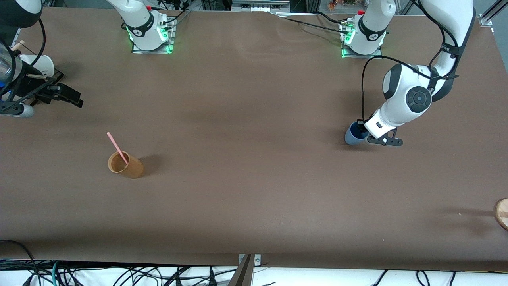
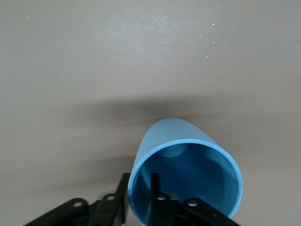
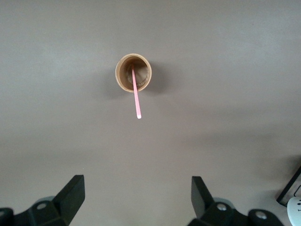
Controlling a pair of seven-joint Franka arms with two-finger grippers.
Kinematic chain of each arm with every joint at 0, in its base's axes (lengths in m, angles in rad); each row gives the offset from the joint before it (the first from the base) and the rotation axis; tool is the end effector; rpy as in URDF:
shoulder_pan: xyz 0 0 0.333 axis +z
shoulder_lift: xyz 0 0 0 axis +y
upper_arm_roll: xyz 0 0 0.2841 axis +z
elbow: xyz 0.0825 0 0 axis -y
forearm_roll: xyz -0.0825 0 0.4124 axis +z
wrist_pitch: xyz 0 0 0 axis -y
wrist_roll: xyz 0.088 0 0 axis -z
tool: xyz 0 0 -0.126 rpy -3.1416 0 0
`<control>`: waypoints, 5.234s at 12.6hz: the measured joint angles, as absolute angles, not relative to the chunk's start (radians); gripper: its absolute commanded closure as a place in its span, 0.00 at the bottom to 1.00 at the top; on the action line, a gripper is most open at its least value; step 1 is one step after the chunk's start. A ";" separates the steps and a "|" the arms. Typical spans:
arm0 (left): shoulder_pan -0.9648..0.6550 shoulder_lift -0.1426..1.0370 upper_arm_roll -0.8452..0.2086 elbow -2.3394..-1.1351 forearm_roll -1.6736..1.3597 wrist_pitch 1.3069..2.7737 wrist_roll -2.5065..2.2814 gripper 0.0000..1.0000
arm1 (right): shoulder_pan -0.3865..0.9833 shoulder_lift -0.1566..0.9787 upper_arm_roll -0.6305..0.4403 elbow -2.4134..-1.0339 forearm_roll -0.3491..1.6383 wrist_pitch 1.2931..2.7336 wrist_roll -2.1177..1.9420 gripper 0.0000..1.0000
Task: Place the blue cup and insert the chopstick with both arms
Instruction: 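Lift the blue cup with the left gripper and carry it toward the table middle, then lower the blue cup and release it while the right gripper reaches the chopstick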
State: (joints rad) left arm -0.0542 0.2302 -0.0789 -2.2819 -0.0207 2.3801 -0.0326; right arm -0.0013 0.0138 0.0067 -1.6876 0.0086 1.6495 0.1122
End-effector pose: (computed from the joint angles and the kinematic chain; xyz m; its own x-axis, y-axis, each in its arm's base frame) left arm 0.5204 -0.0720 0.1699 0.9876 -0.0846 -0.1322 -0.0818 -0.9963 0.0259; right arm 0.5874 0.0042 0.5136 0.9928 -0.1073 -0.0525 -0.1076 -0.9942 -0.0027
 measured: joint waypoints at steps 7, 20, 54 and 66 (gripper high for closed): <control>-0.054 0.227 -0.079 -2.272 -0.021 2.382 -0.033 1.00 | -0.001 0.014 0.007 -1.688 0.009 1.650 0.112 0.00; -0.206 0.239 -0.085 -1.833 -0.021 2.029 -0.177 1.00 | -0.001 0.014 0.007 -1.688 0.009 1.650 0.112 0.00; -0.699 0.863 -0.084 -1.232 -0.028 2.056 -0.910 0.00 | 0.004 0.029 0.011 -1.687 0.008 1.650 0.110 0.00; -0.695 0.745 -0.022 -1.175 -0.028 2.009 -0.910 0.00 | 0.122 0.265 0.011 -1.566 -0.078 1.598 -0.014 0.00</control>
State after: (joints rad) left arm -0.6949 0.7449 -0.0223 -1.1754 -0.0279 2.0091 -0.9096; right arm 0.1215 0.2649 0.0106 -1.5657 -0.0776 1.5980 -0.0138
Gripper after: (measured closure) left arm 0.000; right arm 0.000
